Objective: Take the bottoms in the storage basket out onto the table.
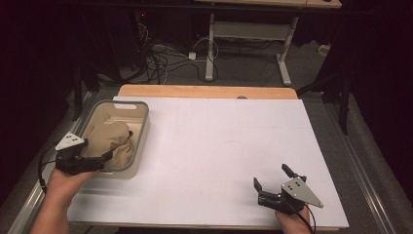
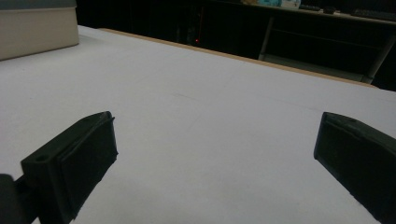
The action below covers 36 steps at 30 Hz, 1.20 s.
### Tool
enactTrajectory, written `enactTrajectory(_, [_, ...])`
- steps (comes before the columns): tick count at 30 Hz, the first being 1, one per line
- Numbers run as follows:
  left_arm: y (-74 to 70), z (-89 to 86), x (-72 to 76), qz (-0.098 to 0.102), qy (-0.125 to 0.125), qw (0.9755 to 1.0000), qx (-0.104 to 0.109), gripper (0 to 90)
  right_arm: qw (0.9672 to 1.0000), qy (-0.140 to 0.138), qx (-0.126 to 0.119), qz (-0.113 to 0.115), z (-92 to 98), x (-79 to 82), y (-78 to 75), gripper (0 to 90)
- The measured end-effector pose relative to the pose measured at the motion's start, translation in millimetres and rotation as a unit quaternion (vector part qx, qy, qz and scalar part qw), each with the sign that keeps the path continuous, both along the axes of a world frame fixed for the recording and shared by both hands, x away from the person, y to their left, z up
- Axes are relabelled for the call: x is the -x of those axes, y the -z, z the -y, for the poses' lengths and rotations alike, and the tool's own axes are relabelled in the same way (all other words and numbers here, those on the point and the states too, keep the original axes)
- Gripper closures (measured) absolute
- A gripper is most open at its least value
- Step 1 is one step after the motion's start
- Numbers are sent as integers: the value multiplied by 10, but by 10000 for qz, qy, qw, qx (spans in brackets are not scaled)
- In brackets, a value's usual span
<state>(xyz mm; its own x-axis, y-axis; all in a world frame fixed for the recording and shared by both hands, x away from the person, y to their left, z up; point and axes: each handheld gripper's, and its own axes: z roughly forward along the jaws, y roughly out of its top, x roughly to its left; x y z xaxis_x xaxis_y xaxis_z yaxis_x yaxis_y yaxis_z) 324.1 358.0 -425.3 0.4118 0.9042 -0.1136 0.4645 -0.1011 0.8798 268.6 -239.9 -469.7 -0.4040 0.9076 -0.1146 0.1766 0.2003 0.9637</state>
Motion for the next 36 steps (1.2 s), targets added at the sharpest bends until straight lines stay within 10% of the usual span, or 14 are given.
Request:
enactTrajectory(12, [-15, 80, -84, -568, 6, 9970, -532, 0, 10000, -19, -5, -33, -9, 3, 14, 2])
enactTrajectory(22, [-31, 170, -209, -1276, 127, 9836, -1266, 0, 10000, -59, -36, -35, -18, 2, 16, 2])
enactTrajectory(32, [-40, 232, -438, -2151, 291, 9615, -1686, 0, 9999, -129, -33, -45, -51, 20, 14, 2])
enactTrajectory(36, [-51, 235, -549, -2642, 404, 9485, -1703, 0, 9999, -133, -35, -33, -58, 25, 8, 2])
